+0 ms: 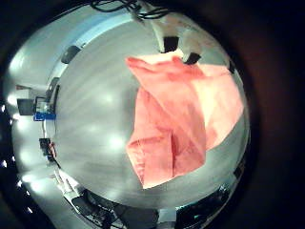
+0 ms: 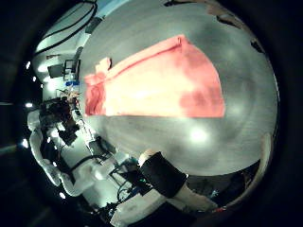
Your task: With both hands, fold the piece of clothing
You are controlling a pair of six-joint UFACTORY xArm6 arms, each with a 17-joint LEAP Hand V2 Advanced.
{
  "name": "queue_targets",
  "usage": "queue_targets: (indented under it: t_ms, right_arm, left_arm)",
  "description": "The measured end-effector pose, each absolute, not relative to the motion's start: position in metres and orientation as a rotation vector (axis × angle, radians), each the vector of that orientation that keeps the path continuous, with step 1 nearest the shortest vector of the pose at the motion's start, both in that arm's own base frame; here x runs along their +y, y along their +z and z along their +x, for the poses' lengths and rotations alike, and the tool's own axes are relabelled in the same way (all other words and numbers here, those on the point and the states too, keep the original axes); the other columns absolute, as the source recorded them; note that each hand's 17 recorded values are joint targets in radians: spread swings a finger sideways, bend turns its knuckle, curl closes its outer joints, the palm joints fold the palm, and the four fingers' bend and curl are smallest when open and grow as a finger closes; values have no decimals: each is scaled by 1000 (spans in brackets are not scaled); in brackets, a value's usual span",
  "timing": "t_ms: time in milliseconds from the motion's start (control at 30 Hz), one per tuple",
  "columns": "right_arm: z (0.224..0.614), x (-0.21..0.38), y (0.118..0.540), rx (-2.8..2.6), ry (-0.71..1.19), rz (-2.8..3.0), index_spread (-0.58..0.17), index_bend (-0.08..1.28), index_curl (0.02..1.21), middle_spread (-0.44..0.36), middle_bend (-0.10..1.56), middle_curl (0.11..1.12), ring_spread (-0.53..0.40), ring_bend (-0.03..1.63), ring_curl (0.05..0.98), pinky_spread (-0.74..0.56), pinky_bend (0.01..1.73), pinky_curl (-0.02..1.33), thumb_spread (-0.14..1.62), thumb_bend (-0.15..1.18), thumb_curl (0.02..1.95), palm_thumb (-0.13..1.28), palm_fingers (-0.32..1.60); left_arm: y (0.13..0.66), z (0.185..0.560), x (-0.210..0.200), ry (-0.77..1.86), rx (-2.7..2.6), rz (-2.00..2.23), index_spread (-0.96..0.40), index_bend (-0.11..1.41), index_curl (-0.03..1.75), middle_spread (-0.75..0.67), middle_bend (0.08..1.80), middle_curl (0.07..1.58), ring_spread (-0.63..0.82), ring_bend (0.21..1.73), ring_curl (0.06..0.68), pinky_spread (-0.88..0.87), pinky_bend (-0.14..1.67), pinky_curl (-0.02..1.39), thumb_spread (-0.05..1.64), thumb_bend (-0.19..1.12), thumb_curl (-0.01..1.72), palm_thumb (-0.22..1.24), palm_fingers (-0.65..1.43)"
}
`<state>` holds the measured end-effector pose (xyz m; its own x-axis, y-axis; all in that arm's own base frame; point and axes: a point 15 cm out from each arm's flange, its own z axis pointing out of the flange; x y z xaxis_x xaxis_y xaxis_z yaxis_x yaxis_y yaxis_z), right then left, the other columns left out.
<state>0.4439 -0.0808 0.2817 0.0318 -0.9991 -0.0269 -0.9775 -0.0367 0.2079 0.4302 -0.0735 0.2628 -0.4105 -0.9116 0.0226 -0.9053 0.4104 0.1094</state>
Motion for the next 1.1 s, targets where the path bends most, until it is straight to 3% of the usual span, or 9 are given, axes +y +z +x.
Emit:
queue_targets:
  t_ms: [400, 1100]
  right_arm:
    - [430, -88, 247, -1989, -322, 2102, -346, 134, 313, 34, 196, 386, 112, 388, 294, 279, 377, 386, 1138, -21, 315, 387, -23]
    - [427, -95, 221, -1972, -386, 2056, -348, 142, 245, 40, 198, 350, 127, 371, 273, 280, 373, 347, 1114, -11, 334, 455, -3]
  left_arm:
    - [230, 415, -65, -243, -2542, 1588, -8, 174, 449, 256, 171, 352, 516, 511, 238, 570, 201, 451, 1161, -20, 287, 237, -7]
    - [205, 415, -63, -338, -2472, 1576, 16, 142, 327, 338, 171, 286, 550, 475, 227, 580, 240, 374, 1134, -23, 288, 199, -66]
